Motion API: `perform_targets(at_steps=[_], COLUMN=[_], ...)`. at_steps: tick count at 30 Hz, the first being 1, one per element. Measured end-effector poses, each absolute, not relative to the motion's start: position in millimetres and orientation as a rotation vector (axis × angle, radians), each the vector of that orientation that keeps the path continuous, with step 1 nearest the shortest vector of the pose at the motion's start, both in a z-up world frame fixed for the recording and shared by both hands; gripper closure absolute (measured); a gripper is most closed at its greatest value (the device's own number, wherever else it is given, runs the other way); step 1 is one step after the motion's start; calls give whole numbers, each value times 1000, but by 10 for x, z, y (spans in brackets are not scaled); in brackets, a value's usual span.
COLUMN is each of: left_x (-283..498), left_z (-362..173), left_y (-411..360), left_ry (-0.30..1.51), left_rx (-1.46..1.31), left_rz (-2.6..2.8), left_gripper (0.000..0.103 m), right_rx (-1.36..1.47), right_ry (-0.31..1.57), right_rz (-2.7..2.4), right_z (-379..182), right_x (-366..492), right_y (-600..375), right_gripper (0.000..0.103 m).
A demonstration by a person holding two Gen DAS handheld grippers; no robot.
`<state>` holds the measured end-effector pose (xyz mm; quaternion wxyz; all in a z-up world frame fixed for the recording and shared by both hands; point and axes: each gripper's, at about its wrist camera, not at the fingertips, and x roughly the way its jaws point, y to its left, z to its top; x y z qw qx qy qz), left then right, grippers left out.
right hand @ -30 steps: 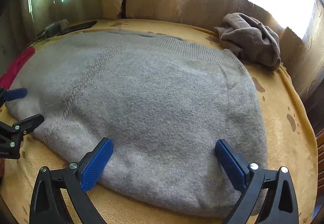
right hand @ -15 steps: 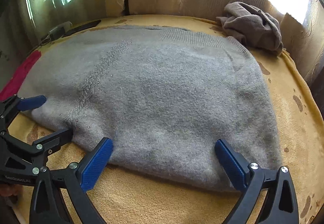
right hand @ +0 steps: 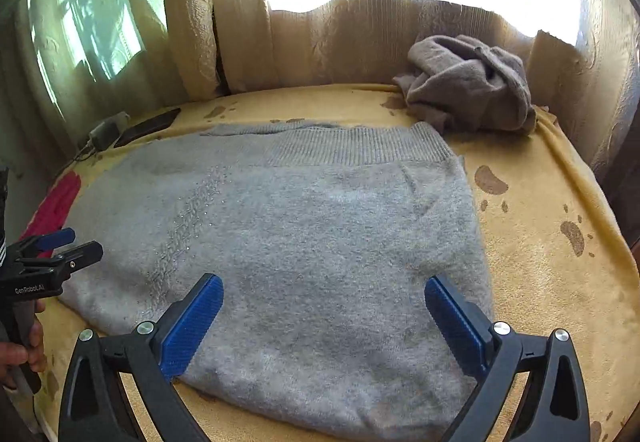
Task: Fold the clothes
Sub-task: 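Move both open grippers to the sweater's ribbed hem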
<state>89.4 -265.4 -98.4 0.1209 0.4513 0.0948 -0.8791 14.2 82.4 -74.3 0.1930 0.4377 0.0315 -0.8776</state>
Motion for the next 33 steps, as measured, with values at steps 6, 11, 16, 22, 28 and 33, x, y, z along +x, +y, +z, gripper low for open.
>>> perform_targets(at_steps=[6,11,16,22,28,33], left_x=[861,655,190,-108,-71,-44], left_z=[-1087,-854,-785,-1155,-1161,-1161], left_y=[-2725,-2979,-3175,-3345,-3356,-3387], left_ry=[250,392,349,283,237,237], left_rx=[1370,1308,1288,1324,1289,1286], left_rz=[-2536,-2547,-2489,-2397,-2470,-2499], left_gripper=[0,0,0,0,0,0], right_rx=[1244,1212,1103,1332,1311,1296], right_ry=[347,185,155,111,257,271], right_rz=[-2474,-2502,-2578,-2493,-2487,-2474], right_z=[-946,-632,-223,-755,-954,-950], right_x=[242,83,-357,-1083,-1048,-998], right_y=[629,731,563,298,224,250], right_gripper=[0,0,0,0,0,0])
